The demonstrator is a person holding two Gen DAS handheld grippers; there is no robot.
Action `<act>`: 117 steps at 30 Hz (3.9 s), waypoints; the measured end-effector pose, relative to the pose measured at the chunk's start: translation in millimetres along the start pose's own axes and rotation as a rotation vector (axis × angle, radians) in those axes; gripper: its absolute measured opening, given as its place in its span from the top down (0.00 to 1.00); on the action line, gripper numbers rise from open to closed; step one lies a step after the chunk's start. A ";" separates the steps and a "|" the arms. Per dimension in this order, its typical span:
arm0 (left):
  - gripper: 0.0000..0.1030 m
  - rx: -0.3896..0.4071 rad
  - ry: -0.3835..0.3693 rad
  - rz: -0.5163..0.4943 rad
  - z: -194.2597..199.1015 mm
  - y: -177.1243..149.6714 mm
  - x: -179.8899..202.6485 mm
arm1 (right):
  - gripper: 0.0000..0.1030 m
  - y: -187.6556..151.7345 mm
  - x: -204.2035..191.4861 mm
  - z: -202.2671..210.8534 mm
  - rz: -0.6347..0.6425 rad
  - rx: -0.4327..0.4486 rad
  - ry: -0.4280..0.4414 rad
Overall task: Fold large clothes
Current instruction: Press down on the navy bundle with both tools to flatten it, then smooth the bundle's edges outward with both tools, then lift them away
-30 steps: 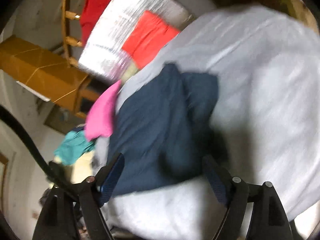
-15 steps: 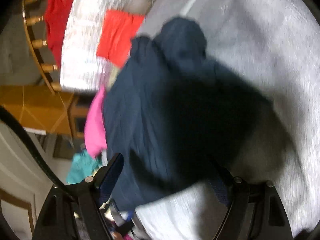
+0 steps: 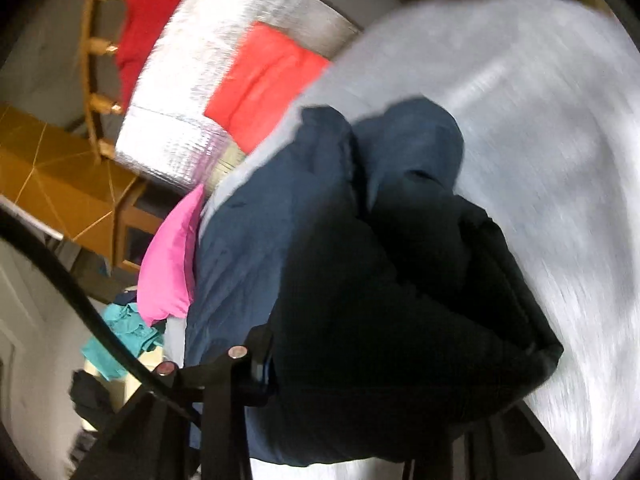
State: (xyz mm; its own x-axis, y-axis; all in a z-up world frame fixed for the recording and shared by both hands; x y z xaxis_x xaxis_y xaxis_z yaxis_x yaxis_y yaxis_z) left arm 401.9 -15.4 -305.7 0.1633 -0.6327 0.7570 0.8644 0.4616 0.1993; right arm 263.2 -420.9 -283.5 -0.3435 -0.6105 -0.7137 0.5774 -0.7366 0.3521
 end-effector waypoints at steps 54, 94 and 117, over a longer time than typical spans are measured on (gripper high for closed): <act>0.24 0.151 0.514 -0.482 0.5 18.3 55.3 | 0.54 88.3 -51.6 -22.2 0.261 0.017 -0.187; 0.21 0.156 0.750 -0.860 4.4 -90.7 84.0 | 0.33 -44.6 -75.1 -24.0 0.435 -0.271 -0.231; 0.16 0.520 0.618 -0.926 204.3 -183.1 155.1 | 0.21 -116.8 -158.3 176.9 0.666 0.136 -0.282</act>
State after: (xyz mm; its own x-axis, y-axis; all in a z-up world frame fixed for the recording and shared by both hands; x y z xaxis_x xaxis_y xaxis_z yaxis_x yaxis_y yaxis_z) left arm 171.8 -71.0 -97.6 -0.0912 -0.9763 -0.1964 0.5046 -0.2153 0.8361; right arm 119.1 -289.8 -104.5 -0.1400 -0.9794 -0.1457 0.6398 -0.2018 0.7416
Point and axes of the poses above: each gripper's, at about its wrist camera, not at the fingertips, and z roughly against the way its jaws point, x to its right, y to its top, the point moved 5 cm from there along -z, roughly the way its jaws point, and after that the axes turned 6 degrees about -x, right-handed, at the moved point
